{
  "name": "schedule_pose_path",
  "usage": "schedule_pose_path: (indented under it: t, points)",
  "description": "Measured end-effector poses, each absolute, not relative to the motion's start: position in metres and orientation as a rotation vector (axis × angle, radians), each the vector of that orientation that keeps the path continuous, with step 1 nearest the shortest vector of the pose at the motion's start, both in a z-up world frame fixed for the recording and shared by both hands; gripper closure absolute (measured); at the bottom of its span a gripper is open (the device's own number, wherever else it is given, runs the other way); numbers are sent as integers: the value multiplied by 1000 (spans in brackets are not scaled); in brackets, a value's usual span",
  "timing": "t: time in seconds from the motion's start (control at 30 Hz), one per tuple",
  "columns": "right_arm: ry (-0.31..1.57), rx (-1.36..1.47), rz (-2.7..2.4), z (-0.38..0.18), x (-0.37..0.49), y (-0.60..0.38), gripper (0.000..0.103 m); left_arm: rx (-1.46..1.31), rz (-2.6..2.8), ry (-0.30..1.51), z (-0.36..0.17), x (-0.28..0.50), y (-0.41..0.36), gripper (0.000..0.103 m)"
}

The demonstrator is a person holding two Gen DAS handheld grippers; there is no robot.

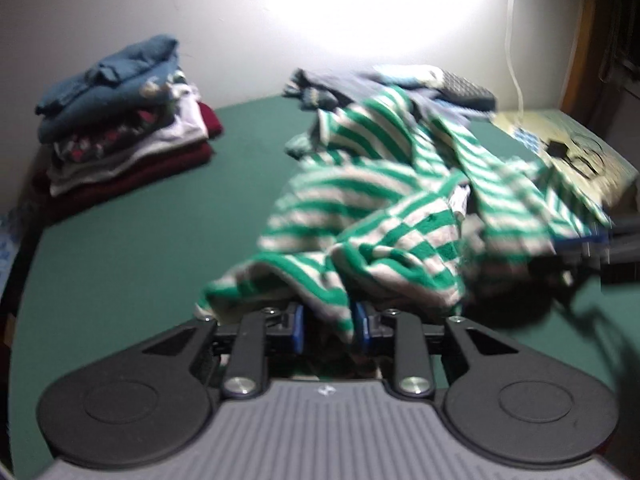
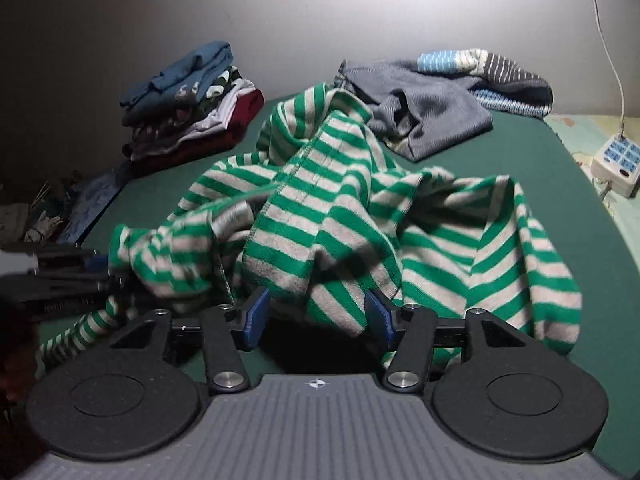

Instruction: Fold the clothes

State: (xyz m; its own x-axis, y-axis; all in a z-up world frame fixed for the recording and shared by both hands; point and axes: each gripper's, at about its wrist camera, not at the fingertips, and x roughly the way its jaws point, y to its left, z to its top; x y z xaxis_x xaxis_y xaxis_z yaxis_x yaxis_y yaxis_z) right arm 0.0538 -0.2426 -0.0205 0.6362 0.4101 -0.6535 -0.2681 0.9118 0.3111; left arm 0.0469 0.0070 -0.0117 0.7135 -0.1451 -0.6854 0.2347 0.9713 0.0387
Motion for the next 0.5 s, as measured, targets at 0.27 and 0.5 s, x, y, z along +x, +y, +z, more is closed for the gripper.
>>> schedule_pose_path:
  t: [0.27, 0.5]
  points:
    - [677, 380, 294, 5, 122, -252, 101, 109, -72, 775, -1, 136, 34, 78]
    - [800, 285, 182, -15, 181, -249, 95, 129, 33, 748, -2, 130, 49, 57]
